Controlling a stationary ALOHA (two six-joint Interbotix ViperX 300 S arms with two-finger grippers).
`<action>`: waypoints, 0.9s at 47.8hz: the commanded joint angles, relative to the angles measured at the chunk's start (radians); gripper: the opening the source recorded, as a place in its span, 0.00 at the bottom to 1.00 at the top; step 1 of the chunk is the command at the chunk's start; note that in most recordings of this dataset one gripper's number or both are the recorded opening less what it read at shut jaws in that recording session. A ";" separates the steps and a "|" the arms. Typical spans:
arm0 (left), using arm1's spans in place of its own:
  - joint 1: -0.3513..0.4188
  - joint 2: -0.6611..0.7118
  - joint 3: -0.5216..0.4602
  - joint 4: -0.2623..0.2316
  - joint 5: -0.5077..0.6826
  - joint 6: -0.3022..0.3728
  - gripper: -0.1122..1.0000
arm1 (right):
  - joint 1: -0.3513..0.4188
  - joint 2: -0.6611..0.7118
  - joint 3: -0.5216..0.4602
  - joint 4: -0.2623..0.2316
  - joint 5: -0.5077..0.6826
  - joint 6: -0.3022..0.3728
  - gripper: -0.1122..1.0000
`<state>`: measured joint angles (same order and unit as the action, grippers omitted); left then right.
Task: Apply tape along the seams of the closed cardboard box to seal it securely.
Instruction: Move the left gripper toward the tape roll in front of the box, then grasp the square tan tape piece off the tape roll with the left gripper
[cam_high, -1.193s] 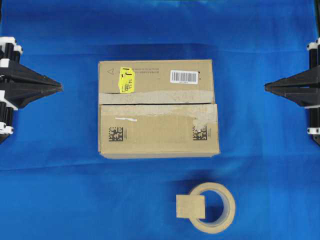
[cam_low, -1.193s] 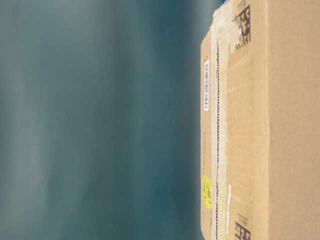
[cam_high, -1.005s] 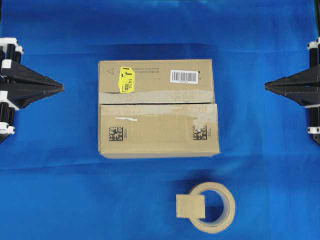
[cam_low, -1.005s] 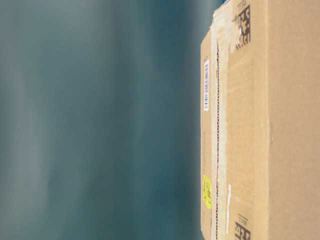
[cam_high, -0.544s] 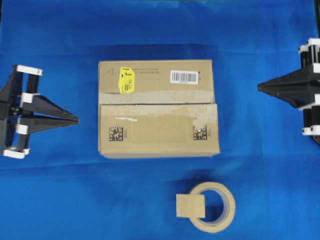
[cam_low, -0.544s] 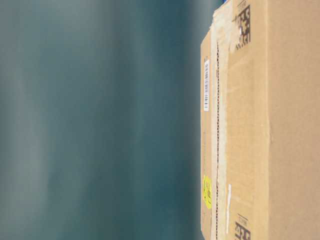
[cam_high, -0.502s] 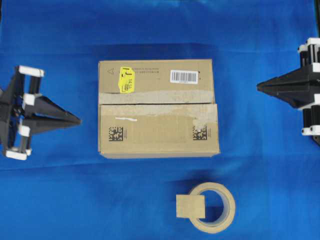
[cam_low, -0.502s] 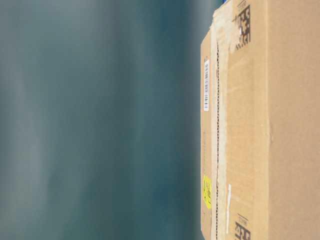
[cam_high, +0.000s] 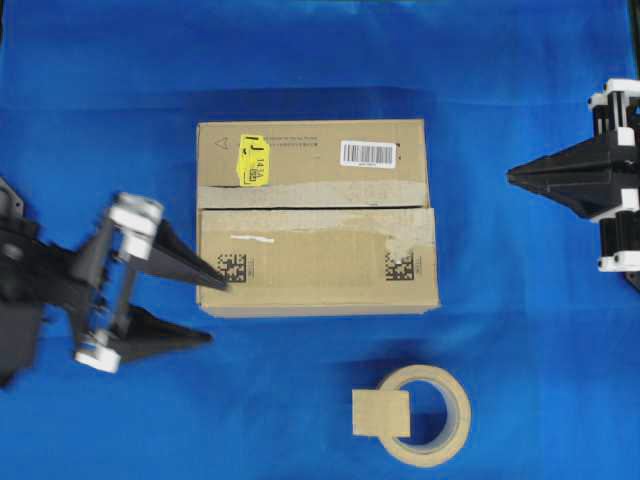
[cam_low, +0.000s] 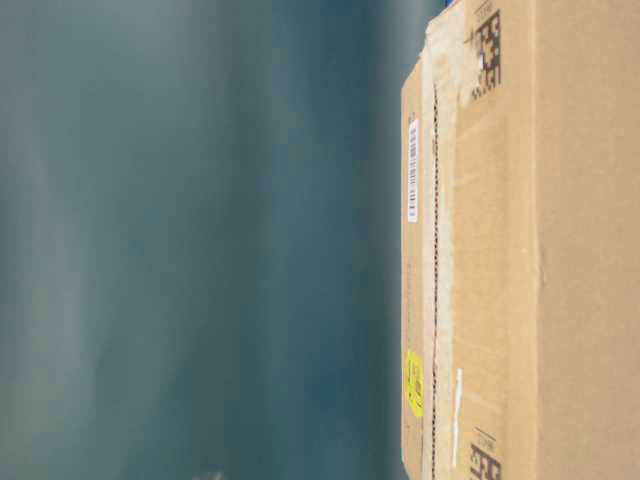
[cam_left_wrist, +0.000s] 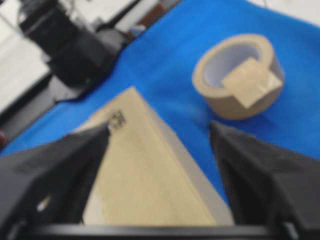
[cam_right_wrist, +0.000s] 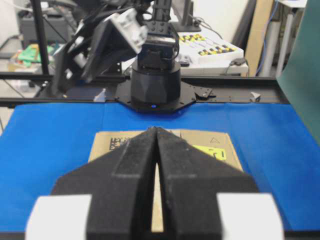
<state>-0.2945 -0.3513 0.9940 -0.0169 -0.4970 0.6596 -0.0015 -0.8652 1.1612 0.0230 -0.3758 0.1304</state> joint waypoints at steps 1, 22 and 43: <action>-0.006 0.098 -0.087 -0.002 -0.012 0.057 0.84 | -0.002 0.011 -0.020 0.003 -0.012 0.000 0.11; -0.028 0.479 -0.425 0.000 0.155 0.268 0.79 | 0.000 0.031 -0.018 0.000 -0.018 0.000 0.11; -0.057 0.655 -0.512 0.000 0.107 0.431 0.77 | -0.002 0.040 -0.017 -0.008 -0.055 -0.012 0.11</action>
<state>-0.3513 0.3129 0.5031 -0.0169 -0.3636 1.0891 -0.0015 -0.8314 1.1612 0.0184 -0.4203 0.1212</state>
